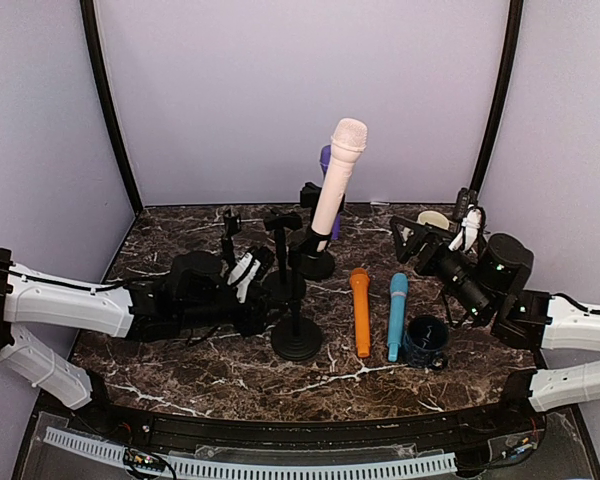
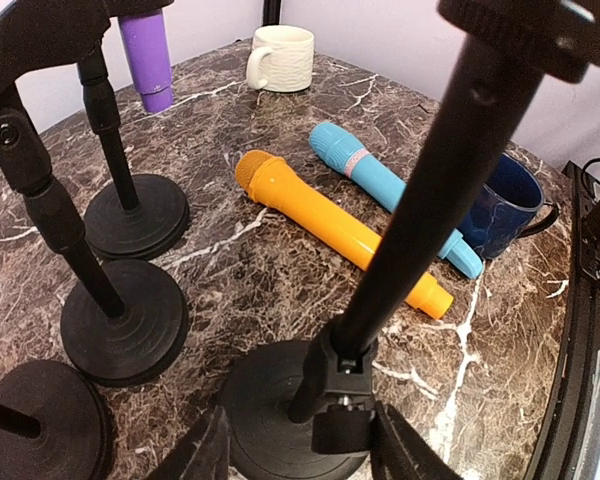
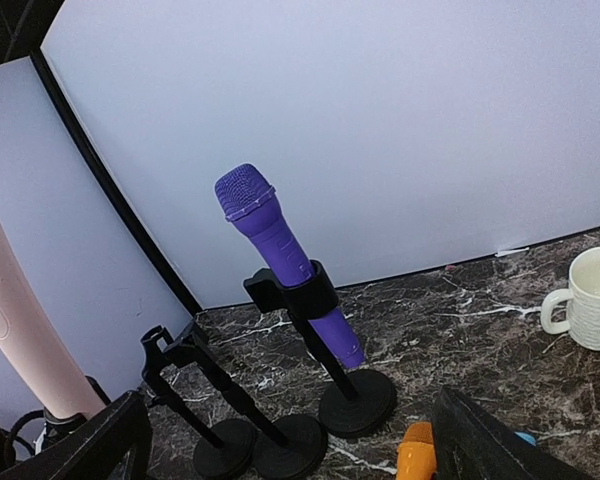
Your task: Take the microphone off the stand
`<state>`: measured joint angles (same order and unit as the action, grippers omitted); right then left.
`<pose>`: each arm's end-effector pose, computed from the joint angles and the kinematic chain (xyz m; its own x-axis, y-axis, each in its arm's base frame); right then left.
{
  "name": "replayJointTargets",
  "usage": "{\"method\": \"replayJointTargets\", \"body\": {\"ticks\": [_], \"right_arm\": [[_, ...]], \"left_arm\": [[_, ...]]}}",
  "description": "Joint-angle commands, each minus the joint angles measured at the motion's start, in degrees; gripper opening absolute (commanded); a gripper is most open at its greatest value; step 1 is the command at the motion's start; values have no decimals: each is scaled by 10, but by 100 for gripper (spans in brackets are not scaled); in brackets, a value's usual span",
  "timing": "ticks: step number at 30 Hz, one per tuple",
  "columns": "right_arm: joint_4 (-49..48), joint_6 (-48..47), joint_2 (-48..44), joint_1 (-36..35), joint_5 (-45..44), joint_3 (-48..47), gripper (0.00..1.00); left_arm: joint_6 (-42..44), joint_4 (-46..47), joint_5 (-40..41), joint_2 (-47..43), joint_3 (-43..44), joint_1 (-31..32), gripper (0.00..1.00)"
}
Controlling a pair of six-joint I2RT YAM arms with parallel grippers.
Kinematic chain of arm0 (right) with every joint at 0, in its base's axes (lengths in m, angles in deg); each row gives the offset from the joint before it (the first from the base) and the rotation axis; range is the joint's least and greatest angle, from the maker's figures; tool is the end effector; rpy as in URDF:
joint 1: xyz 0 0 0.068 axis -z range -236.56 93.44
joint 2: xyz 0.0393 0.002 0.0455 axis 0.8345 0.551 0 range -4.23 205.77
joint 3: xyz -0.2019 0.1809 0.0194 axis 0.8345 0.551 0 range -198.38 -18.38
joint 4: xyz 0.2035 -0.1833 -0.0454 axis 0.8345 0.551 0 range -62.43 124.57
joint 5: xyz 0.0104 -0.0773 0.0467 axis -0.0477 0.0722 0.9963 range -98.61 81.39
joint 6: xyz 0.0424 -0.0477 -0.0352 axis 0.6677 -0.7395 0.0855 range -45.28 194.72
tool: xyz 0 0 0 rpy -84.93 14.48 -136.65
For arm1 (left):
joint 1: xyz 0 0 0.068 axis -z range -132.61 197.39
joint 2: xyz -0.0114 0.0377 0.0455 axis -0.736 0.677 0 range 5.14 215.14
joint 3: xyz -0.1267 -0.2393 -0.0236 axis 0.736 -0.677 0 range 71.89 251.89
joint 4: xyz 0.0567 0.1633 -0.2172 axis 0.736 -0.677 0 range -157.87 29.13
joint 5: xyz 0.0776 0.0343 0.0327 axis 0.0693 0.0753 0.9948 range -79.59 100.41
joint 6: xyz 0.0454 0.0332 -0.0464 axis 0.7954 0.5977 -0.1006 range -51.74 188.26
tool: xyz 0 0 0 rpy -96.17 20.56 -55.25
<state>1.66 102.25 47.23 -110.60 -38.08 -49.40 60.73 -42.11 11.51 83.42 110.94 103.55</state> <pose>0.1703 0.1840 0.2958 -0.1431 0.4880 -0.8610 -0.3957 0.7692 0.5017 0.1869 -0.2765 0.2045 -0.3006 0.2129 -0.9297 0.7878 0.6048 -0.1162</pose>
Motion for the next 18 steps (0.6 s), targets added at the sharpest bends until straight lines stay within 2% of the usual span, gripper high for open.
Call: {"method": "replayJointTargets", "body": {"ticks": [1, 18], "right_arm": [[-3, 8, -8, 5, -9, 6, 99], [-1, 15, 1, 7, -10, 6, 99]], "left_arm": [[4, 15, 1, 2, 19, 2, 48], [-40, 16, -18, 2, 7, 2, 9]]}}
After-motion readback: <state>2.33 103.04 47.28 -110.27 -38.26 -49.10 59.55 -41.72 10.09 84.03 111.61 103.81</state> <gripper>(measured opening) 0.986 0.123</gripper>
